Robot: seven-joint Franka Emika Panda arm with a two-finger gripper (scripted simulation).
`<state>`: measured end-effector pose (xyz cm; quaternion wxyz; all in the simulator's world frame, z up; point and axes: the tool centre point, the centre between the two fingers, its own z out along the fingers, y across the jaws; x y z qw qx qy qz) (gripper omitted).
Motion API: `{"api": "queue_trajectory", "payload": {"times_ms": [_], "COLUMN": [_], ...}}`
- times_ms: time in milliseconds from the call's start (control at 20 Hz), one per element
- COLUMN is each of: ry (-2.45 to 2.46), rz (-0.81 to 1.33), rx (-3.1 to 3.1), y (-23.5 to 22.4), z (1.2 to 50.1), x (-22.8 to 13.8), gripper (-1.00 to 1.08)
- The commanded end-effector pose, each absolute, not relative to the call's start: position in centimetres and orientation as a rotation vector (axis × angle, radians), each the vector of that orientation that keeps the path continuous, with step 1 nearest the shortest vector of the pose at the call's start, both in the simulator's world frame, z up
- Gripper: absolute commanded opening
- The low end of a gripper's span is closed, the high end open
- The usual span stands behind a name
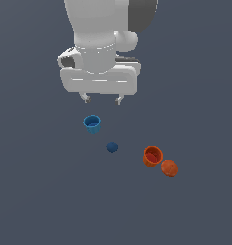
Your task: Pick up a designated object from a clutter of objects.
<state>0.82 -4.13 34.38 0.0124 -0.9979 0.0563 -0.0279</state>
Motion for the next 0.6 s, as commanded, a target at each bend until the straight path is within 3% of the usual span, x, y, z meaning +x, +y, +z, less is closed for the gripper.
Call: {"api": "queue_trajectory", "payload": {"times_ms": [0,550], "ry": [0.176,0.204], "rz": [-0.087,-0.101], "rx": [-3.111,-3.105], "y": [-4.1,-5.3], "z": [34.4,35.1], "x": [0.8,0.7], "gripper": [0.28,0.28]}}
